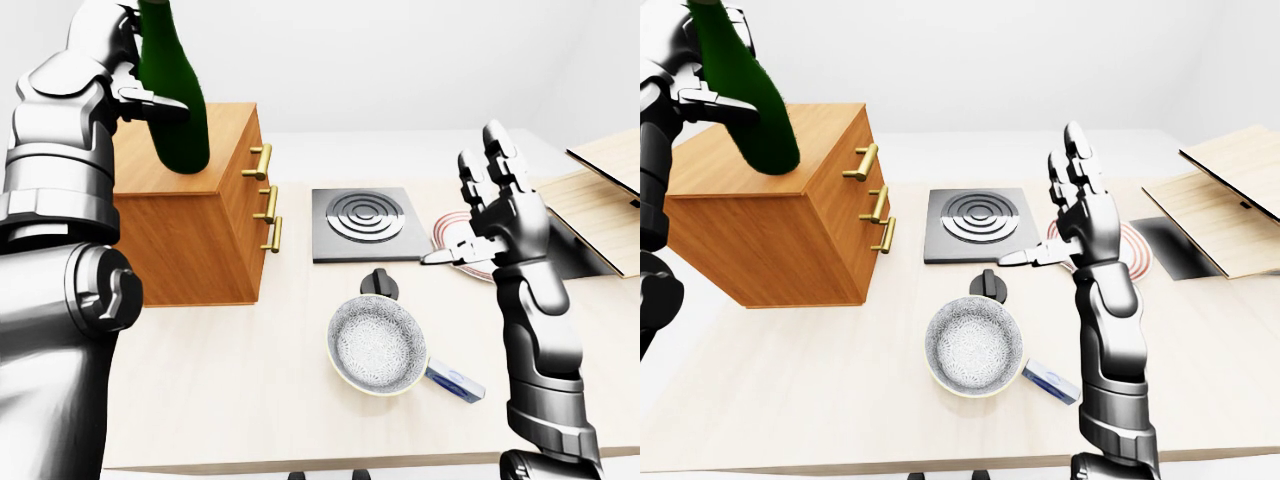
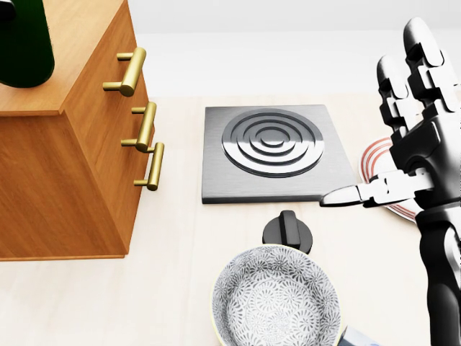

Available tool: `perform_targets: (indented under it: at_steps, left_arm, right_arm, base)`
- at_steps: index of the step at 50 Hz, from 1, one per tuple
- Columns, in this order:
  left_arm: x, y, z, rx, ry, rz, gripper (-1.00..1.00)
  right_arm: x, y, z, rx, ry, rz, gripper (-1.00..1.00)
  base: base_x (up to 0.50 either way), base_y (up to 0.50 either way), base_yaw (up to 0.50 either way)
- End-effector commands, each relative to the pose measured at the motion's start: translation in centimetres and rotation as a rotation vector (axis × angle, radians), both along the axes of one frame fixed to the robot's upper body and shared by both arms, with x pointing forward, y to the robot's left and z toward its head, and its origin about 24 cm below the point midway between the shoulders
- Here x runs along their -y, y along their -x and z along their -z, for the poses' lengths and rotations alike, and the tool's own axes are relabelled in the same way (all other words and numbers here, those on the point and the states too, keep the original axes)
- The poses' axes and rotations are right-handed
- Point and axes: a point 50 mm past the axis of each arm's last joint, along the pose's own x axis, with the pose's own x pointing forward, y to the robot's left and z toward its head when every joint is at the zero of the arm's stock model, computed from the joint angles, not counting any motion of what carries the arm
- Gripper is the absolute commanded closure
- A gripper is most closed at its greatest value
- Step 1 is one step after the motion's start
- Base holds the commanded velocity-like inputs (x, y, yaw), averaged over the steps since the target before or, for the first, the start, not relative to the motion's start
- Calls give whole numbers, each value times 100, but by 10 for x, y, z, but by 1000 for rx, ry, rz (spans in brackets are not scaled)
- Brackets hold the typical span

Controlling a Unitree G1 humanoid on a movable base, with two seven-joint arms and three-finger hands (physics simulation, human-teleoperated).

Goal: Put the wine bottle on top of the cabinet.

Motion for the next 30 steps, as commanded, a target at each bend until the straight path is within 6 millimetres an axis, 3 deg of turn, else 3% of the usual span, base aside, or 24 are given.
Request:
perform_targets:
  at_steps: [1,8,12,25,30]
  left_arm:
    - [-18,-9,86,-219,10,-105,100]
    - [-23,-9,112,-285,25,-134,100]
    - [-22,-9,117,-300,14,-139,100]
    - [-26,-8,114,-292,4,-150,100]
    - [-37,-4,114,-282,40,-181,100]
  right_arm:
    - [0,0,8,-29,-2,1,-100]
    - [1,2,8,-26,-2,7,-100]
    - [0,1,10,-34,-1,6,-100]
    - [0,-1,9,-34,3,4,-100]
    - [1,-2,11,-45,2,3,-100]
  base:
    - [0,0,0]
    - [0,0,0]
    - [0,0,0]
    - [0,0,0]
    - [0,0,0]
